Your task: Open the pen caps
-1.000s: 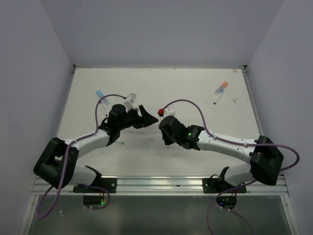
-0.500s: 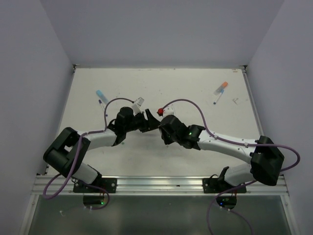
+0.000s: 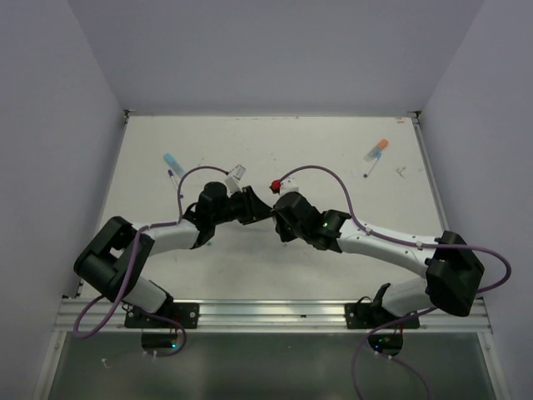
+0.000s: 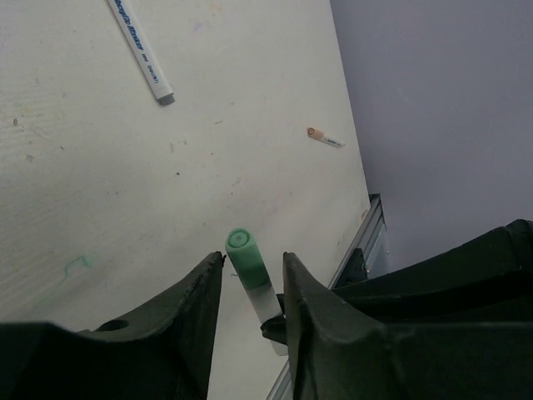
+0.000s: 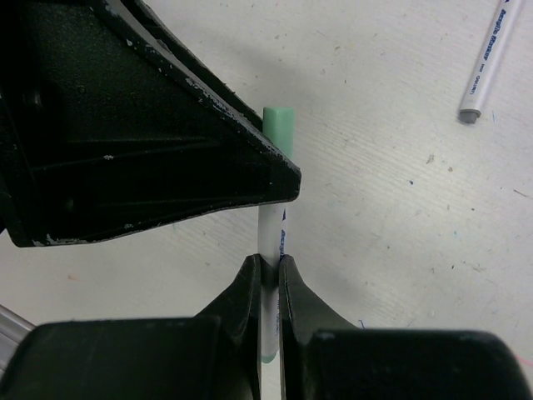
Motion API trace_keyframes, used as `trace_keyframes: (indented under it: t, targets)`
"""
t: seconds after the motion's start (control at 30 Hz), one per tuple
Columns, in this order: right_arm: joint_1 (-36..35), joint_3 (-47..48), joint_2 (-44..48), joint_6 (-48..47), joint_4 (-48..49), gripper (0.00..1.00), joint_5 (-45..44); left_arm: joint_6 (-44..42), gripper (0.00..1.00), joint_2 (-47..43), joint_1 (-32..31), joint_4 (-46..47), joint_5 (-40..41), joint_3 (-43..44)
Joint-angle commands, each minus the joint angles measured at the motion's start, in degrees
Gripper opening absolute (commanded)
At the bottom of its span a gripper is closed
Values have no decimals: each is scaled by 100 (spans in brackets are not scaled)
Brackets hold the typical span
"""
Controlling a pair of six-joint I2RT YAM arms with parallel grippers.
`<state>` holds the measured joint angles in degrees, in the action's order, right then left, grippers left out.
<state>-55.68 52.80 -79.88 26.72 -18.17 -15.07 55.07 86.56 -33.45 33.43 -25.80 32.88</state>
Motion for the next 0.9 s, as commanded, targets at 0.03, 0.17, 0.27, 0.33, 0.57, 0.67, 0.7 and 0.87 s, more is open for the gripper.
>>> trace_keyframes:
  t: [0.03,0.17,0.27,0.33,0.57,0.67,0.7,0.87]
  targets:
    - [40,205,-37,-106,209,0,57,21,33,27,-39,410,-56,-10]
    - [48,178,-89,-106,218,0,101,48,20,54,-30,445,-65,-19]
    - [49,108,-107,-79,288,0,118,39,3,62,-38,454,-57,-28]
    - [49,56,-133,-79,358,3,136,39,0,62,-39,445,-65,-36]
    - [57,108,-335,-185,464,36,215,65,0,-8,-30,436,-135,-45]
    - [66,108,-423,-176,517,37,241,22,0,-69,-30,331,-136,-10]
    - [66,108,-441,-176,543,34,241,30,0,-87,-38,313,-144,-10]
    - [75,3,-476,-185,525,0,162,74,0,-193,-12,33,-4,113]
